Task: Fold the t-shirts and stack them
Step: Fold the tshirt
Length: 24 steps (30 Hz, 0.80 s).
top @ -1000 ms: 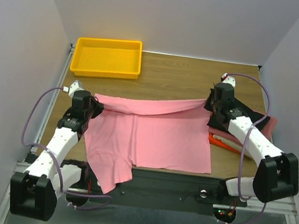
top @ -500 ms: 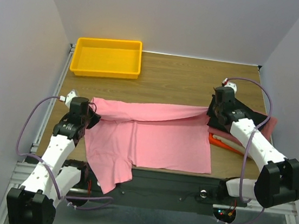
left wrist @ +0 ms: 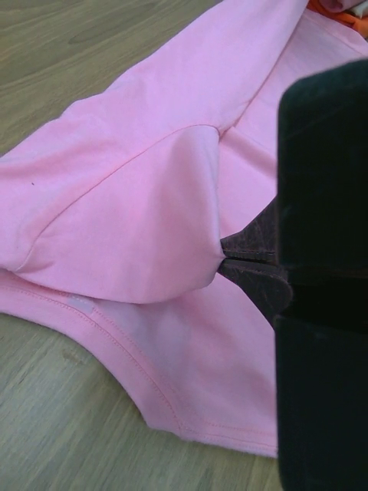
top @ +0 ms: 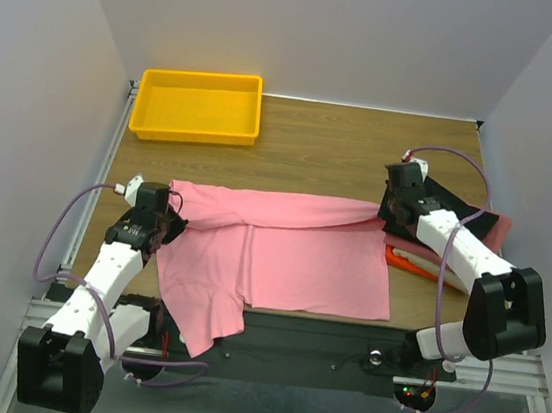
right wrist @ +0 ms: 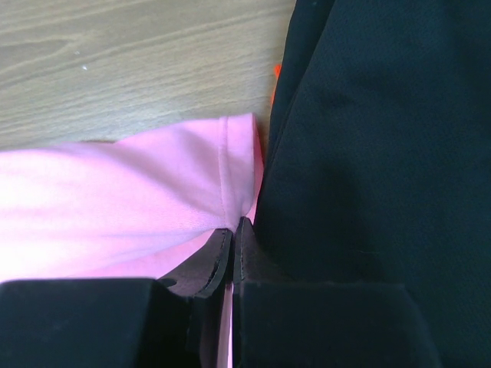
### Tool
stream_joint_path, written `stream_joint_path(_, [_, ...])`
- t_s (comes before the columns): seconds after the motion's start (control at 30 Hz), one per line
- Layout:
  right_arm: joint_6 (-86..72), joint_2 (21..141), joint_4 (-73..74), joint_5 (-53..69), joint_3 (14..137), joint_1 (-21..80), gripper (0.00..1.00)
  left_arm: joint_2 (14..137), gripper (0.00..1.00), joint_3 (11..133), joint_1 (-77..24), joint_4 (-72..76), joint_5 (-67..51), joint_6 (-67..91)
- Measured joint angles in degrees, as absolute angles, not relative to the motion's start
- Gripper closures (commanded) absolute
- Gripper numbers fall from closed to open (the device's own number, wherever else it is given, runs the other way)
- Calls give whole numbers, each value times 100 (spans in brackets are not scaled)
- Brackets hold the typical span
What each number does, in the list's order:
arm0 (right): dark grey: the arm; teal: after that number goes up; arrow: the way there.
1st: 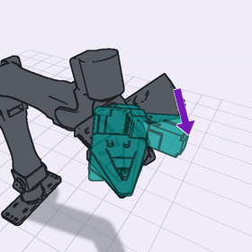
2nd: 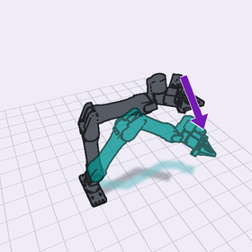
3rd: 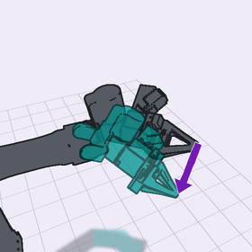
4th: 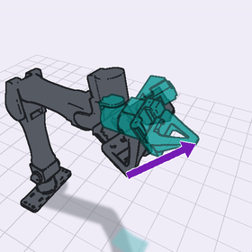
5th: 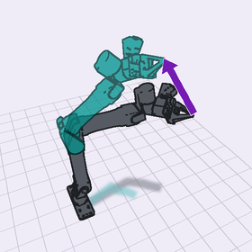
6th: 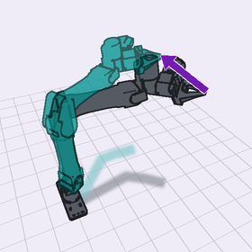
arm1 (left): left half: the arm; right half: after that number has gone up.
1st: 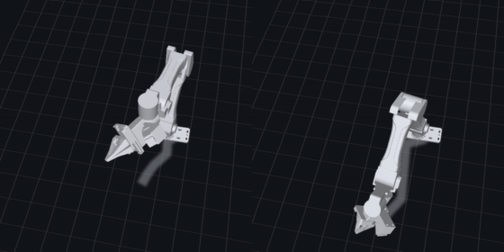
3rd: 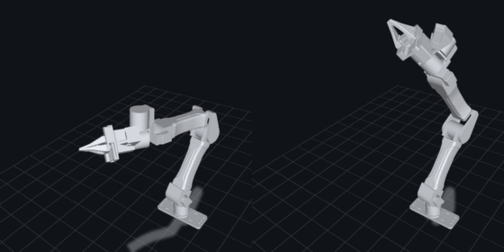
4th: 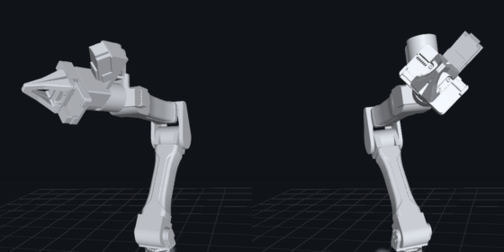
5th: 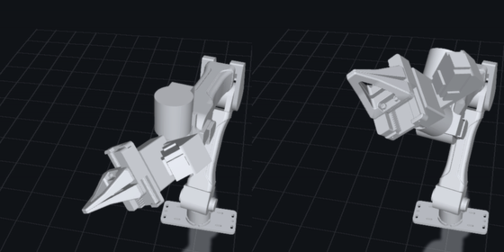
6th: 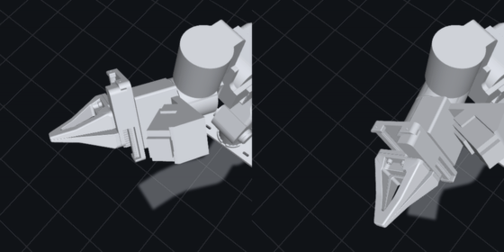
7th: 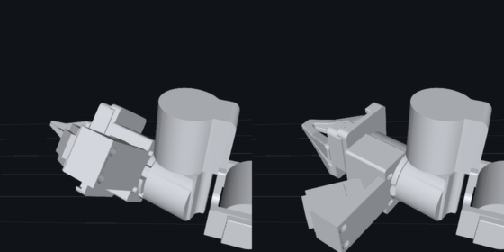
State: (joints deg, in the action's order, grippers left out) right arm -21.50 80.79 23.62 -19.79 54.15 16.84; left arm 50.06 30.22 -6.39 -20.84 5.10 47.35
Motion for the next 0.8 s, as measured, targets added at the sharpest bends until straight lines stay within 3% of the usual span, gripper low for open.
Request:
stream_joint_path(0.1, [-2167,8246,2364,-1975,5415,1684,91,5043,100,3022,-639,-2091,600,4827])
stream_joint_path(0.13, [-2180,8300,2364,-1975,5415,1684,83,5063,93,3022,-639,-2093,615,4840])
stream_joint_path(0.17, [-2209,8361,2364,-1975,5415,1684,73,5109,64,3022,-639,-2099,637,4860])
stream_joint_path(0.2, [-2204,8392,2364,-1973,5415,1684,73,5162,64,3022,-639,-2108,661,4869])
stream_joint_path(0.33, [-2250,8414,2379,-1975,5415,1684,52,5238,31,3024,-639,-2241,755,4901])
stream_joint_path(0.4, [-2261,8405,2383,-1968,5415,1684,49,5188,22,3041,-639,-2324,768,4915])
stream_joint_path(0.43, [-2272,8392,2392,-1970,5415,1684,46,5135,4,3065,-639,-2381,779,4915])
stream_joint_path(0.6, [-2259,8165,2399,-1944,5415,1684,37,4807,1,3334,-639,-2591,915,4930])
stream_joint_path(0.7, [-2217,7994,2399,-1841,5417,1684,25,4703,1,3642,-639,-2596,1061,4921])
stream_joint_path(0.8, [-2112,7931,2403,-1662,5507,1684,0,4753,1,3857,-637,-2340,1100,4897])
